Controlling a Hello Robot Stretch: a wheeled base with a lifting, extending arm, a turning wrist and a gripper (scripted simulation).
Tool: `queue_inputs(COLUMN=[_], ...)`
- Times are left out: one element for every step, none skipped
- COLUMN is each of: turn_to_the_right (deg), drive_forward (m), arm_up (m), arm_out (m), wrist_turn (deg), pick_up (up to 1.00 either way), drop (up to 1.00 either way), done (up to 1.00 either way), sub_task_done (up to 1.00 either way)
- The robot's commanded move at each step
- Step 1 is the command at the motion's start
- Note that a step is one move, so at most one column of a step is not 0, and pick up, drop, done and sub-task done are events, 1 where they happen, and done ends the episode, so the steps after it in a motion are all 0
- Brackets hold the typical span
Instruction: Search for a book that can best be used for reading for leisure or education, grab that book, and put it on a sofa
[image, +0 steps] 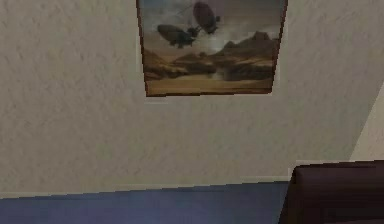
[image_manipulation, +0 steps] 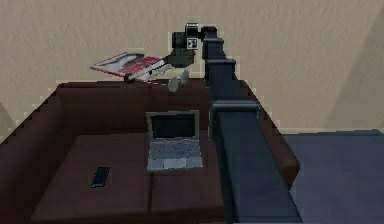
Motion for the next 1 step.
queue_inputs(turn_to_the_right=[0.0], drive_forward=[0.00], arm_up=[-0.36], arm_out=[0.00], wrist_turn=[0.0], pick_up=[0.00], drop=[0.00], done=[0.00], sub_task_done=[0.00])
